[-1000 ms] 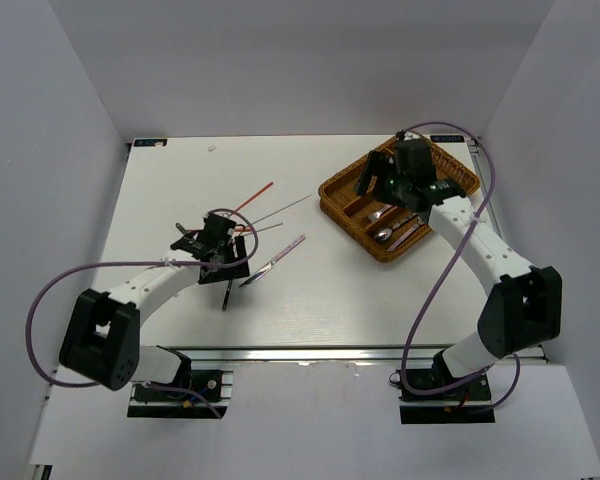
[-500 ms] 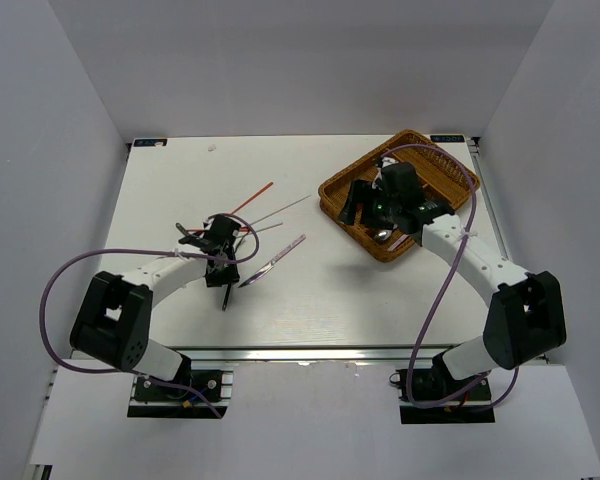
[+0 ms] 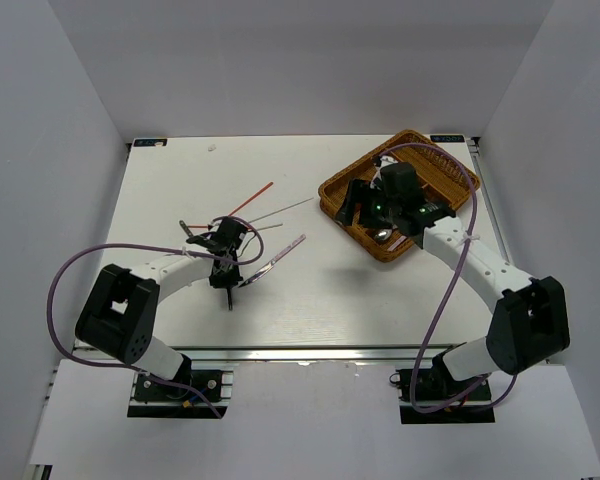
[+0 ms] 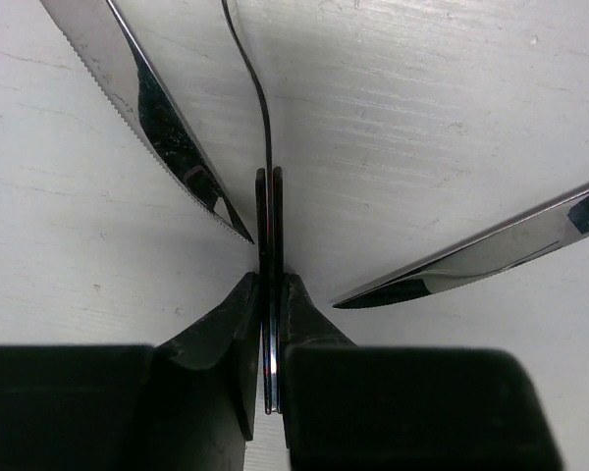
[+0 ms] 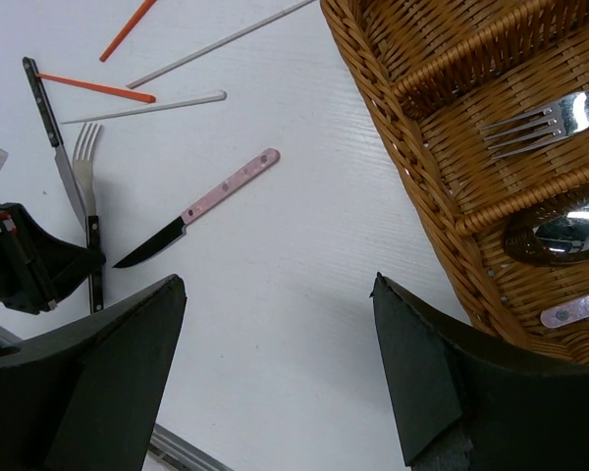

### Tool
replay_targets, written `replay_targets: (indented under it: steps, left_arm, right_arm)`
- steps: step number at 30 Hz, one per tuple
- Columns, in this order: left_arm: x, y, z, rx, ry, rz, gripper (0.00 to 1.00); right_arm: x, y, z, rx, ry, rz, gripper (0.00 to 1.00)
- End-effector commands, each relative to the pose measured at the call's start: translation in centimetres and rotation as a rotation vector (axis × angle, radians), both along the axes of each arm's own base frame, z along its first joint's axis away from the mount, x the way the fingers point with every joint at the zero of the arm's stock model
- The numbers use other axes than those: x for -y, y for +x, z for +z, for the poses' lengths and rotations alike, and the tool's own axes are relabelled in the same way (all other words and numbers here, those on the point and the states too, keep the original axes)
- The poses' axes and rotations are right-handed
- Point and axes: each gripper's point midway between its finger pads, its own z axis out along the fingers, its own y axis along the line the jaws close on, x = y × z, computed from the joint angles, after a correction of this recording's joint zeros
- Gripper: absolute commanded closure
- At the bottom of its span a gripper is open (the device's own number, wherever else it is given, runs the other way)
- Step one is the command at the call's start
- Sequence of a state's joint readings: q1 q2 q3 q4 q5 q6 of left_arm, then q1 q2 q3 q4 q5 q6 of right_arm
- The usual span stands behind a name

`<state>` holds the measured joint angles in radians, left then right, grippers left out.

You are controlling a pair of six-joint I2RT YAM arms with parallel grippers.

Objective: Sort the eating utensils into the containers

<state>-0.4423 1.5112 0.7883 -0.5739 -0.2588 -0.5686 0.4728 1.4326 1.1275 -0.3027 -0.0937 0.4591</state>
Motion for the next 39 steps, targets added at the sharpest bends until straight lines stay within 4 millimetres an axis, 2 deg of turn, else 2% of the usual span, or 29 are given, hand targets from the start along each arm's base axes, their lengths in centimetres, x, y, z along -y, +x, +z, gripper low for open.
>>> replay_targets:
  steps: [1,3,7,9,10,11,12,13,14,16,17,18,19,20,22,24,25,27,30,34,35,37,38,39]
  left_arm:
    - [0.1,0.3,0.3,0.009,0.011,0.008,0.95]
    - [0.0,0.4,0.9,0.02,0.013,0.005,0.99]
    - [0.3,1.1,3.0,0.071,-0.003,-0.007,1.0]
    - [0.9,1.9,5.9,0.134,-0.037,-0.024,1.0]
    - [1.1,1.9,6.5,0.155,-0.049,-0.028,1.0]
    - [1.3,2.0,7.6,0.176,-0.067,-0.034,1.0]
    - [1.8,2.4,9.0,0.211,-0.097,-0.046,1.0]
    - [2.2,2.5,10.9,0.264,-0.136,-0.059,1.0]
    - [3.3,2.6,12.1,0.292,-0.198,-0.086,1.0]
    - [5.0,2.6,14.1,0.342,-0.301,-0.143,1.0]
    - [6.3,2.8,16.2,0.412,-0.381,-0.184,1.0]
    - [8.4,1.8,16.9,0.396,-0.499,-0.257,1.0]
    - [9.4,1.5,17.7,0.407,-0.56,-0.292,1.0]
    - [10.5,1.6,19.5,0.461,-0.631,-0.326,1.0]
    - [11.9,0.7,20.1,0.449,-0.732,-0.365,1.0]
    - [13.0,0.3,21.4,0.471,-0.814,-0.401,1.0]
    - [13.3,0.1,21.4,0.466,-0.834,-0.41,1.0]
    - [14.0,-0.1,22.4,0.49,-0.889,-0.437,1.0]
    - [14.6,-0.6,23.2,0.496,-0.942,-0.471,1.0]
    - [14.8,-1.0,23.4,0.493,-0.961,-0.49,1.0]
    - [14.8,-1.0,23.3,0.492,-0.958,-0.489,1.0]
    - [14.8,-1.0,23.1,0.487,-0.955,-0.491,1.0]
    - [14.7,-1.0,23.0,0.487,-0.952,-0.487,1.0]
    - [14.6,-0.9,22.8,0.487,-0.942,-0.484,0.98]
  right_arm:
    - [-0.4,0.0,2.7,0.085,0.034,0.023,0.18]
    - [-0.4,-0.2,3.2,0.094,0.049,0.02,0.18]
    - [-1.5,-1.0,3.3,0.096,0.119,0.073,0.11]
    - [-3.2,-2.5,2.8,0.053,0.213,0.159,0.11]
    - [-3.4,-2.3,3.3,0.059,0.235,0.15,0.11]
    - [-4.2,-2.9,3.4,0.044,0.273,0.184,0.11]
    - [-4.5,-3.3,2.9,0.028,0.292,0.187,0.11]
    - [-5.1,-3.4,3.2,0.036,0.317,0.188,0.11]
    - [-6.1,-3.8,3.9,0.039,0.355,0.192,0.11]
    - [-7.0,-4.3,4.0,0.028,0.387,0.184,0.11]
    - [-8.3,-4.7,5.1,0.043,0.44,0.195,0.11]
    - [-8.9,-5.1,5.6,0.05,0.465,0.206,0.11]
    - [-9.5,-5.4,5.9,0.05,0.488,0.212,0.11]
    - [-10.5,-5.9,6.7,0.066,0.513,0.227,0.11]
    - [-11.6,-6.1,8.1,0.085,0.535,0.231,0.11]
    - [-13.0,-6.5,7.9,0.082,0.513,0.242,0.11]
    - [-13.9,-6.7,8.9,0.094,0.518,0.258,0.11]
    - [-14.5,-6.2,7.6,0.079,0.471,0.236,0.12]
    - [-15.9,-6.1,7.1,0.081,0.445,0.237,0.13]
    - [-17.2,-5.8,6.3,0.07,0.424,0.237,0.16]
    - [-17.5,-5.9,6.2,0.066,0.424,0.244,0.18]
    - [-18.0,-5.9,6.4,0.068,0.431,0.257,0.34]
    - [-18.3,-6.0,6.0,0.061,0.427,0.264,0.48]
    - [-18.4,-5.9,6.1,0.063,0.429,0.265,0.92]
